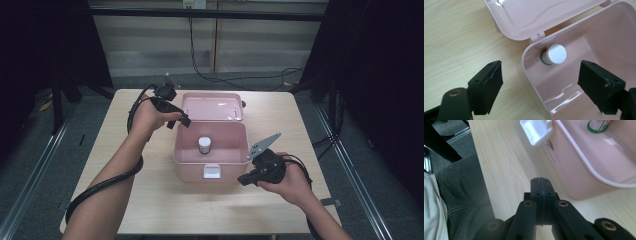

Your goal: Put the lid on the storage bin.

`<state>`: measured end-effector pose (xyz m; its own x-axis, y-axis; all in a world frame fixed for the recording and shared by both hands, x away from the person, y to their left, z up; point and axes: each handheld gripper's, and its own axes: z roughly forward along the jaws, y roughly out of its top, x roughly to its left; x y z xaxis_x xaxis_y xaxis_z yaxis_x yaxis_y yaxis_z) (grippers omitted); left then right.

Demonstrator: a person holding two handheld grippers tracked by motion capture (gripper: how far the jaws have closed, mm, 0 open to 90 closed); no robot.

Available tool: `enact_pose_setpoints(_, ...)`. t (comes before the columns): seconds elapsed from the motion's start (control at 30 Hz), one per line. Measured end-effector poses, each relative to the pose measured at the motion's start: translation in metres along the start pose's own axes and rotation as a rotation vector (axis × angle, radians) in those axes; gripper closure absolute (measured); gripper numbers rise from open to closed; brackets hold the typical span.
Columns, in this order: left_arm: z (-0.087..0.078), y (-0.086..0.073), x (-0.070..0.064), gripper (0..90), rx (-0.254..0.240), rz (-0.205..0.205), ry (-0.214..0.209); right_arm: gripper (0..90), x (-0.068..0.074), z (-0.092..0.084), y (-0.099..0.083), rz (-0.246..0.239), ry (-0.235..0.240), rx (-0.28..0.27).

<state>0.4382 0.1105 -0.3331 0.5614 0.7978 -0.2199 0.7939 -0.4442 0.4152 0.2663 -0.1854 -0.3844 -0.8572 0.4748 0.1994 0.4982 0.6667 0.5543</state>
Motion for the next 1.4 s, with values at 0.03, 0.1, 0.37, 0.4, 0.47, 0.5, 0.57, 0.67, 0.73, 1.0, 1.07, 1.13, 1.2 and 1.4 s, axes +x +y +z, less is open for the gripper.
enact_pose_setpoints(0.03,0.000,0.000,0.001,19.1,-0.002,-0.006,0.000,90.0,0.001,0.000,0.002,-0.001,0.002,-0.003)
enact_pose_setpoints(0.1,-0.001,-0.001,0.003,18.7,0.004,-0.011,-0.004,90.0,0.002,0.000,0.005,-0.014,0.003,-0.001)
enact_pose_setpoints(0.37,-0.002,-0.003,0.010,18.0,0.008,-0.029,-0.006,90.0,0.003,0.002,0.014,-0.025,0.015,0.005)
enact_pose_setpoints(0.4,-0.002,-0.004,0.011,18.0,0.006,-0.027,-0.004,90.0,0.003,0.003,0.015,-0.028,0.017,0.005)
enact_pose_setpoints(0.47,-0.003,-0.004,0.013,17.9,0.008,-0.033,-0.003,90.0,0.003,0.003,0.017,-0.028,0.015,0.008)
enact_pose_setpoints(0.5,-0.003,-0.004,0.014,17.9,0.004,-0.035,-0.002,90.0,0.003,0.004,0.018,-0.030,0.016,0.006)
enact_pose_setpoints(0.57,-0.003,-0.005,0.015,17.8,0.006,-0.043,0.001,90.0,0.003,0.005,0.020,-0.035,0.016,0.007)
enact_pose_setpoints(0.67,-0.002,-0.006,0.017,17.8,0.004,-0.038,0.001,90.0,0.003,0.006,0.023,-0.035,0.015,0.010)
enact_pose_setpoints(0.73,-0.001,-0.006,0.018,17.8,0.004,-0.043,-0.003,90.0,0.003,0.007,0.024,-0.035,0.018,0.013)
enact_pose_setpoints(1.0,0.003,-0.007,0.020,17.6,0.003,-0.046,-0.008,90.0,0.003,0.011,0.029,-0.045,0.022,0.024)
enact_pose_setpoints(1.07,0.004,-0.007,0.021,17.4,0.000,-0.045,-0.011,90.0,0.002,0.012,0.030,-0.046,0.018,0.024)
enact_pose_setpoints(1.13,0.005,-0.007,0.022,17.4,0.003,-0.052,-0.012,90.0,0.002,0.014,0.031,-0.046,0.025,0.023)
enact_pose_setpoints(1.2,0.005,-0.007,0.023,17.4,-0.003,-0.066,-0.014,90.0,0.002,0.016,0.032,-0.054,0.026,0.025)
enact_pose_setpoints(1.4,0.007,-0.008,0.025,17.4,0.000,-0.067,-0.016,90.0,0.003,0.024,0.037,-0.057,0.033,0.025)
